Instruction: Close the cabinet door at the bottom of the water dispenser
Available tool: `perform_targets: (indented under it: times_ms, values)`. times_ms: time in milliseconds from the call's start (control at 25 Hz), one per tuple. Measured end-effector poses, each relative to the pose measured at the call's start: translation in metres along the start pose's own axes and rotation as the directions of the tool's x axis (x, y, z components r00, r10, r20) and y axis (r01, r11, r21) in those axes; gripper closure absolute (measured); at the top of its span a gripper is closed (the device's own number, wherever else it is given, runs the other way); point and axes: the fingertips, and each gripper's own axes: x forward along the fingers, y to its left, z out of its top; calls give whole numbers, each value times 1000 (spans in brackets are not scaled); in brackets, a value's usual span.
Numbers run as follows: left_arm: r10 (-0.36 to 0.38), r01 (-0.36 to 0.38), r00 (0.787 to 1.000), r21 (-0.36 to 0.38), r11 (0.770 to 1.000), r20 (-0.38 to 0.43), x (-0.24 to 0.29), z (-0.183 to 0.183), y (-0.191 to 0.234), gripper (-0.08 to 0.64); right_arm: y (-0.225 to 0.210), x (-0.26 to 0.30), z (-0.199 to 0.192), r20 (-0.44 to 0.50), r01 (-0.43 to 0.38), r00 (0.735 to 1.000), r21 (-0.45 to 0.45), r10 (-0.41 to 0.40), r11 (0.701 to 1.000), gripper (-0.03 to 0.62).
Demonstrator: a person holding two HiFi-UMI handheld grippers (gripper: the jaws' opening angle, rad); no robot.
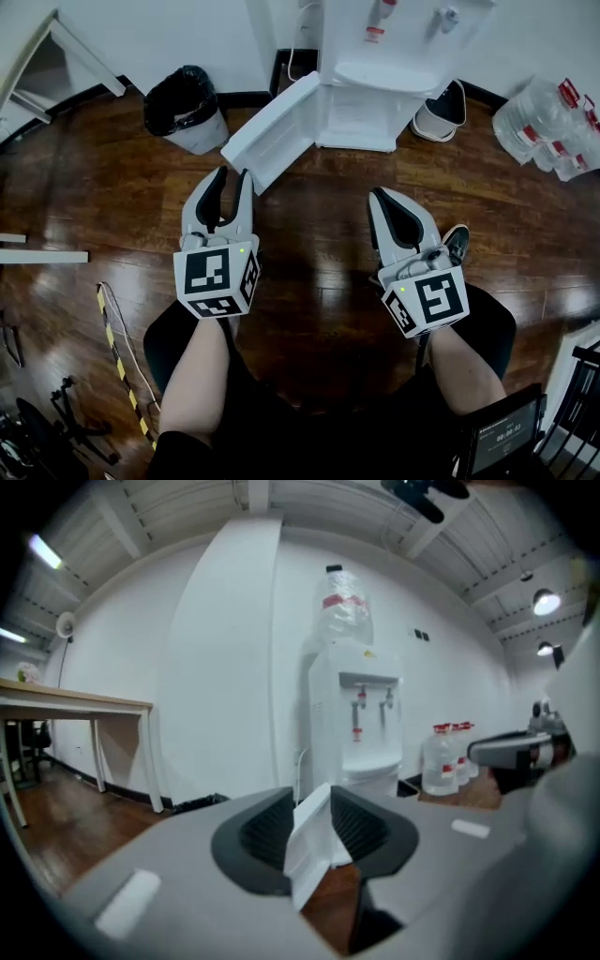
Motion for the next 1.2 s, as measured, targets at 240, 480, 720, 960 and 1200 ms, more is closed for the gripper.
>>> perform_targets:
  times_ms: [240,480,720,960,1200]
  values:
    - [88,-91,981,-9,996,-172,50,-72,41,393,-26,32,5,4,-1,1000,39,1,999,584]
    - [129,-146,964,-58,988,-232,87,-99,68,393,-33,59,16,22,-20,1000,43,19,999,584]
    - [172,-215,943,-124,969,-286,116,-110,101,394,-40,79,14,10,-25,1000,-8,25,1000,584]
    - [145,-210,925,-155,965,-350,124,-120,97,471,-46,91,21,25,-12,1000,3,12,1000,584]
    - [55,-149,920,-215,965,-388,112,-124,72,477,-51,90,22,26,0,1000,26,-1,1000,584]
